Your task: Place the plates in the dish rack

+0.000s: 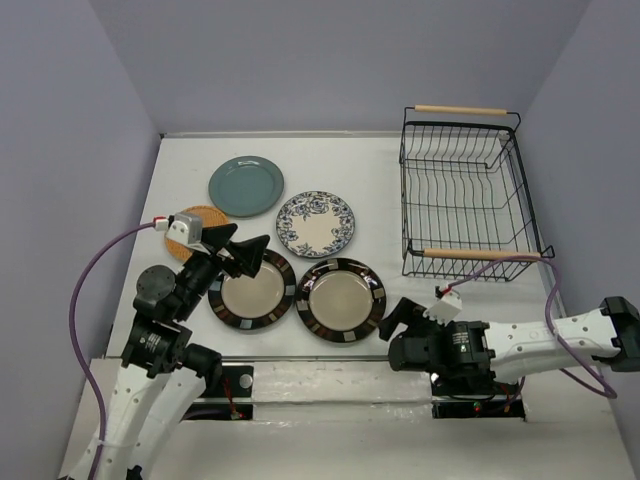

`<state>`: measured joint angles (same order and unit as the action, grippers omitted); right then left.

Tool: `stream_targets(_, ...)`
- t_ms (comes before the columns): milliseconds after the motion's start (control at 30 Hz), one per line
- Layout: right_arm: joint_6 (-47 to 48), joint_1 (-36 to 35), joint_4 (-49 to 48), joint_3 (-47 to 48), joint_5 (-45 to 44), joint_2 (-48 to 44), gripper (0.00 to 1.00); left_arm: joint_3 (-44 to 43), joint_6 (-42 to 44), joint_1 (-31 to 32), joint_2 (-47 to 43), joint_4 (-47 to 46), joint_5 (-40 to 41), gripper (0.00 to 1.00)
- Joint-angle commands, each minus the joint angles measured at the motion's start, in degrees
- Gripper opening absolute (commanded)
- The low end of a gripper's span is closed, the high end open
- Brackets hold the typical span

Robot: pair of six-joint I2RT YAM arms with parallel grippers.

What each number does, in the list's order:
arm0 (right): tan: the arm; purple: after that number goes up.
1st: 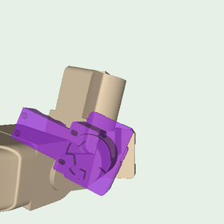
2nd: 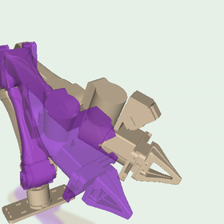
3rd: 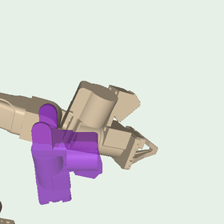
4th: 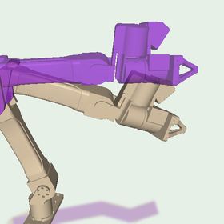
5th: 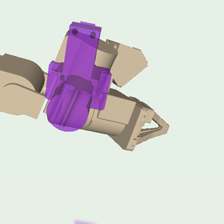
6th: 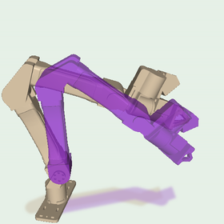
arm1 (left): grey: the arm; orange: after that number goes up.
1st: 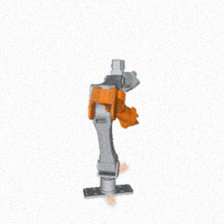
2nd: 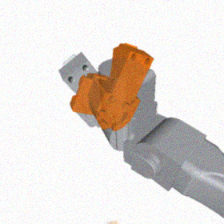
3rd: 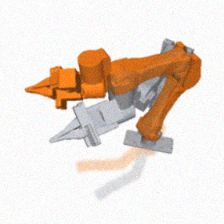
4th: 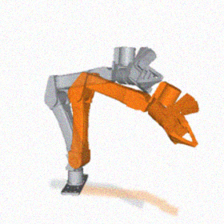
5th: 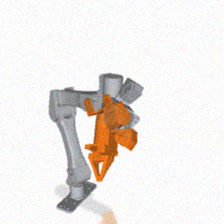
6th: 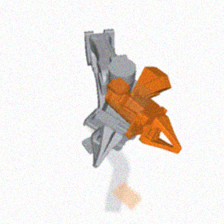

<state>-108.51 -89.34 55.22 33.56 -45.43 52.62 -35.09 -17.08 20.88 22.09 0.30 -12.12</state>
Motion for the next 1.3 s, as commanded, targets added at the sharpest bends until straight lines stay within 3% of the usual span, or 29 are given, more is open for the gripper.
stream_targets(0,2.9,-0.5,-8.4,-4.3,-3.4,-1.6,0.99,-2.4,0.5,0.0,1.5,-2.3,-1.0,0.99)
stream_targets(233,2.5,-0.5,-16.3,-9.1,-4.3,-1.6,1.0,-2.4,0.2,-0.3,2.8,-2.8,-2.2,0.99)
stream_targets(367,6.7,-0.5,-30.0,-12.9,-3.4,-2.2,0.99,-2.3,0.2,-0.4,2.8,-2.9,-2.5,0.99)
stream_targets(467,6.6,-0.5,-34.5,-14.2,-3.6,0.3,0.99,-2.3,0.0,-0.5,3.0,-3.0,-2.6,0.99)
stream_targets(667,2.3,2.1,-38.8,-15.6,-5.5,6.3,0.83,-2.2,-0.1,-0.7,3.4,-3.3,-3.3,0.99)
stream_targets(833,0.1,6.1,-52.4,-22.5,-4.2,10.5,0.71,-2.1,-0.1,-0.7,3.6,-3.3,-3.3,0.99)
stream_targets(867,-3.9,6.1,-53.4,-23.2,-4.9,12.1,0.7,-2.1,-0.2,-0.7,3.5,-3.3,-3.3,0.99)
stream_targets(933,-7.1,6.1,-53.4,-24.2,-6.1,13.4,0.6,-2.1,-0.2,-0.7,3.6,-3.3,-3.3,0.99)
stream_targets(1100,-12.1,6.1,-53.6,-24.1,-8.6,17.8,0.49,-2.3,-0.3,-0.7,4.2,-3.4,-3.4,0.99)
stream_targets(1267,-17.7,6.1,-54.3,-23.9,-7.0,25.0,0.45,-2.3,-0.4,-0.8,4.5,-3.5,-3.5,0.99)
